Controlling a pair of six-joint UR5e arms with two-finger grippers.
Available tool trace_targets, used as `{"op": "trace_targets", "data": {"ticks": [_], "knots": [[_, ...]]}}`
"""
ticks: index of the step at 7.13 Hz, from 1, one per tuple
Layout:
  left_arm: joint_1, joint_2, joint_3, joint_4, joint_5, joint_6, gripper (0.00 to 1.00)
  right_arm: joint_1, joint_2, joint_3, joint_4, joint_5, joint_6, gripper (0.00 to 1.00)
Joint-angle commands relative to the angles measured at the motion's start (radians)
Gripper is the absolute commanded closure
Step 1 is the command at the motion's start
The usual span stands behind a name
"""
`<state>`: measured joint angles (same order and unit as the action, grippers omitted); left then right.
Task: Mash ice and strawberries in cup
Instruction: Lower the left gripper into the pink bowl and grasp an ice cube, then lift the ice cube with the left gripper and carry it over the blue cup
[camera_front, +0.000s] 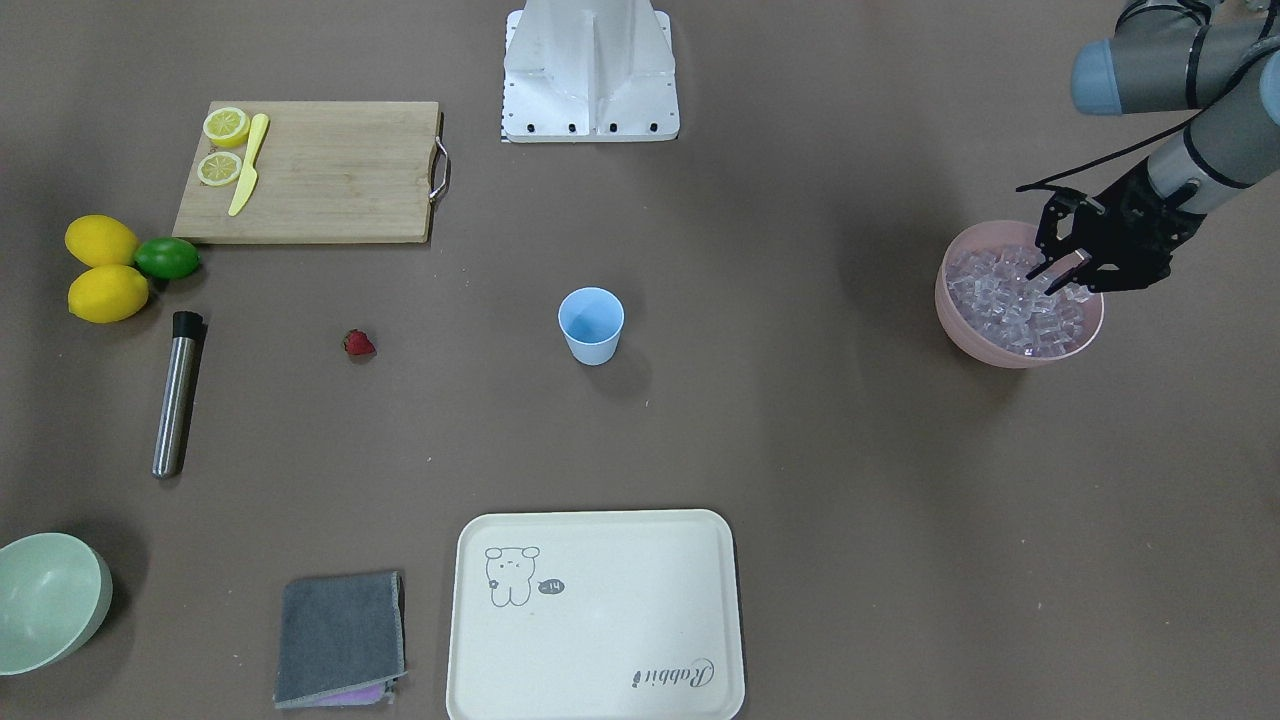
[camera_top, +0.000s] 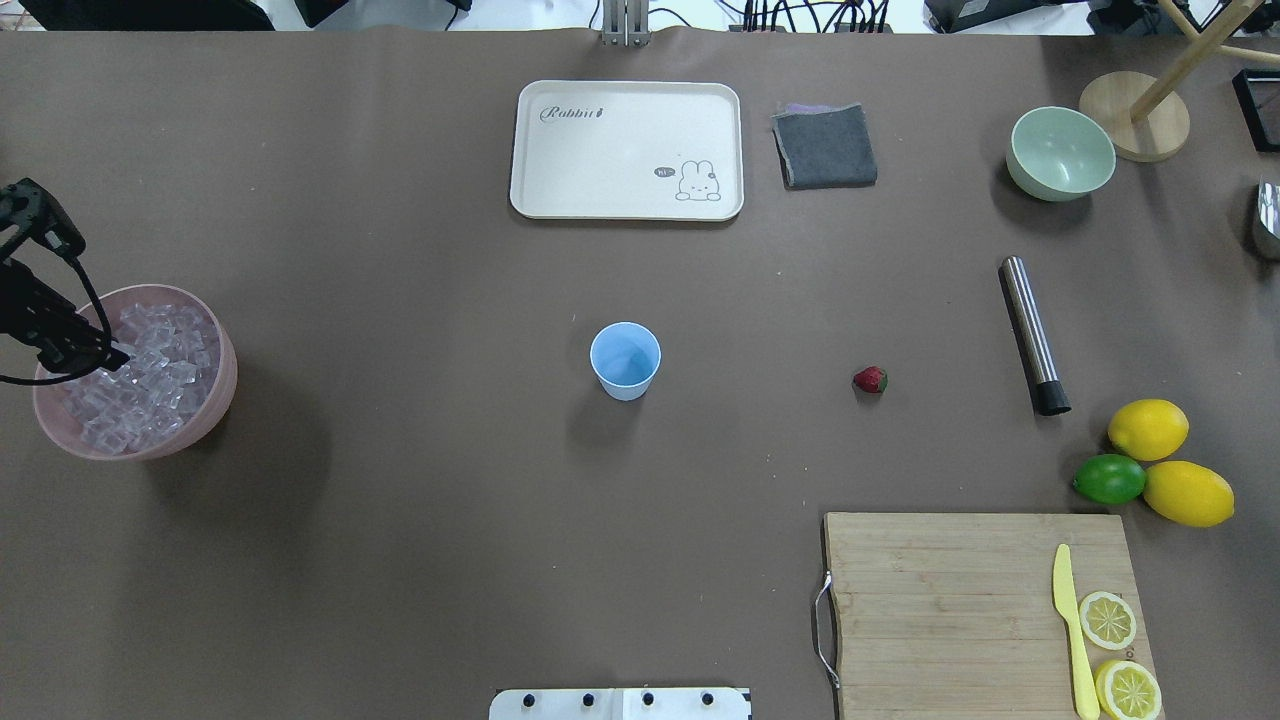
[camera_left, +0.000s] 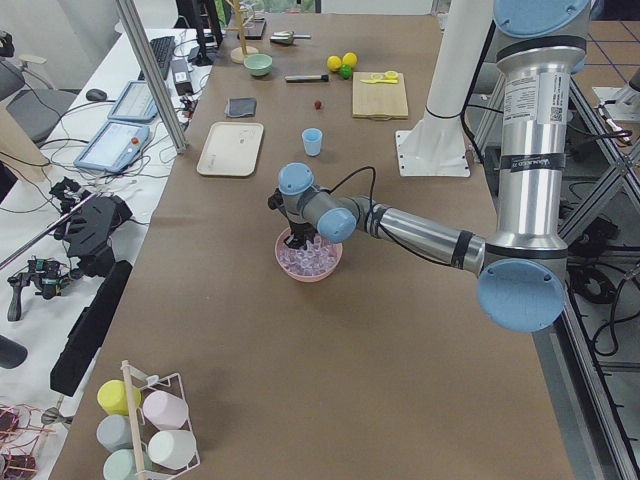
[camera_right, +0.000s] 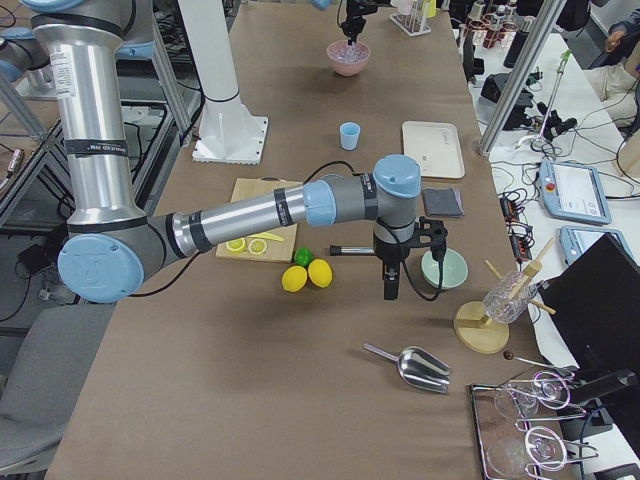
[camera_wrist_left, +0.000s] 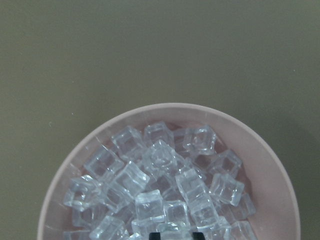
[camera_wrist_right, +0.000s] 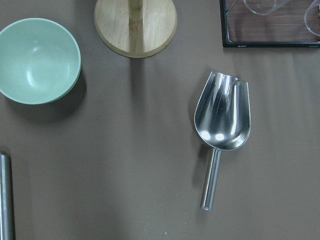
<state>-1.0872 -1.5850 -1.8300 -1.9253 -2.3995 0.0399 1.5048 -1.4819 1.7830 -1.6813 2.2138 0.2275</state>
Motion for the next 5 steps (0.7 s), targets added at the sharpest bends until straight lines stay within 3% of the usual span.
{"op": "trace_targets", "data": {"ticks": [1, 3, 5], "knots": [[-0.028, -0.097, 0.003, 0.000, -0.043, -0.017, 1.00, 0.000, -0.003, -0.002, 0.000, 0.006, 0.001, 0.00], [-0.011, -0.243, 0.012, 0.000, -0.046, -0.180, 1.00, 0.000, -0.003, -0.004, -0.002, 0.010, 0.003, 0.00], [0.105, -0.356, 0.017, -0.011, -0.036, -0.346, 1.00, 0.000, -0.003, -0.005, -0.002, 0.011, 0.001, 0.00]]}}
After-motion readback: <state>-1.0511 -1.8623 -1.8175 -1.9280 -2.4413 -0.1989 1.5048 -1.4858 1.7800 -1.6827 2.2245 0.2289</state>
